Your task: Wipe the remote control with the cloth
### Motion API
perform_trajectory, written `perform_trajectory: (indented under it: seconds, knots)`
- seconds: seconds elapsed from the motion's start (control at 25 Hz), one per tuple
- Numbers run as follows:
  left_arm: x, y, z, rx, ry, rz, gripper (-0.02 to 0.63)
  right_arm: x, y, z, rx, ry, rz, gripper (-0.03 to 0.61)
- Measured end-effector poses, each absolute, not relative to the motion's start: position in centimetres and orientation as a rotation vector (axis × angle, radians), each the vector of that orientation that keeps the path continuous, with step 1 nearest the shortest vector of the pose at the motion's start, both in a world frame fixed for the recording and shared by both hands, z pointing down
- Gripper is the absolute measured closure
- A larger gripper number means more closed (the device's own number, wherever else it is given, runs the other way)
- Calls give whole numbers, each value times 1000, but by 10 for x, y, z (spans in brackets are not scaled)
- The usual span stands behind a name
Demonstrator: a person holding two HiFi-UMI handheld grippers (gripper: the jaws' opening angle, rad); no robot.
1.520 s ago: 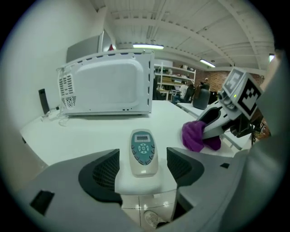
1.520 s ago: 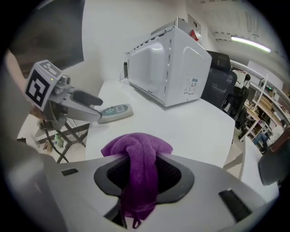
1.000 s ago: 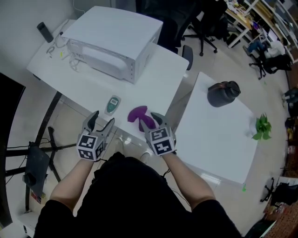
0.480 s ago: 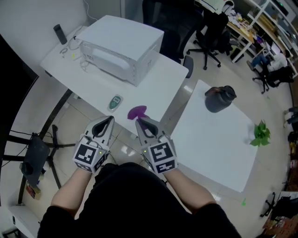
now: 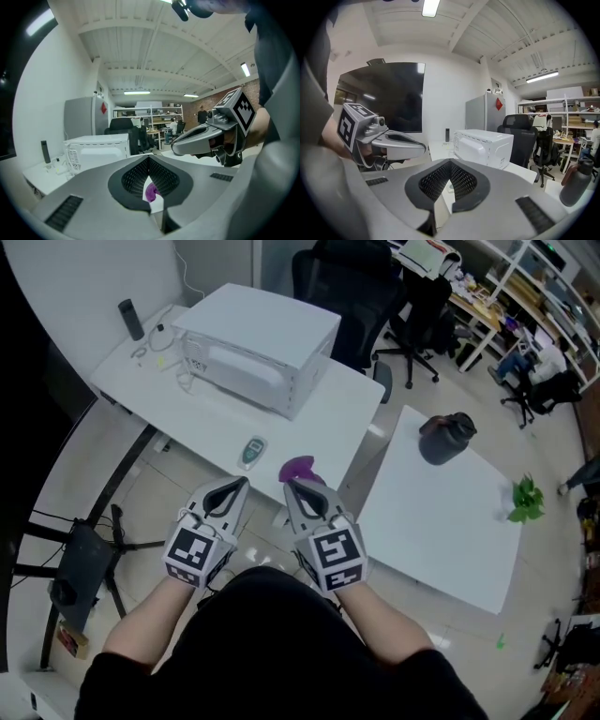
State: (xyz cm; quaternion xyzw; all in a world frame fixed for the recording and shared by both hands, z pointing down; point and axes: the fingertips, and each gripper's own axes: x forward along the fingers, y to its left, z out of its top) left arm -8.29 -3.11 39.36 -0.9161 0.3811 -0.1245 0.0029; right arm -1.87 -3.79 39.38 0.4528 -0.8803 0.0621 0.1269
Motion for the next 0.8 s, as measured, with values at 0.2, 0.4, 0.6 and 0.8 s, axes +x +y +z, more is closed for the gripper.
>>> perform_trajectory:
  seconds: [0.2, 0.4, 0.6, 0.8]
  knots:
    - [-88, -27, 392, -2888, 1142, -419, 614, -34, -34, 390, 1332, -2551, 169, 563]
    - [-84, -28, 393, -2898, 1115, -423, 614, -37, -32, 392, 1337, -2540, 167, 563]
    - [-79, -28, 397, -2912, 1108, -429, 614, -34, -31, 393, 1337, -2528, 162, 563]
    - [-72, -29, 399, -2917, 1103, -427, 614, -31, -31, 393, 1332, -2524, 157, 563]
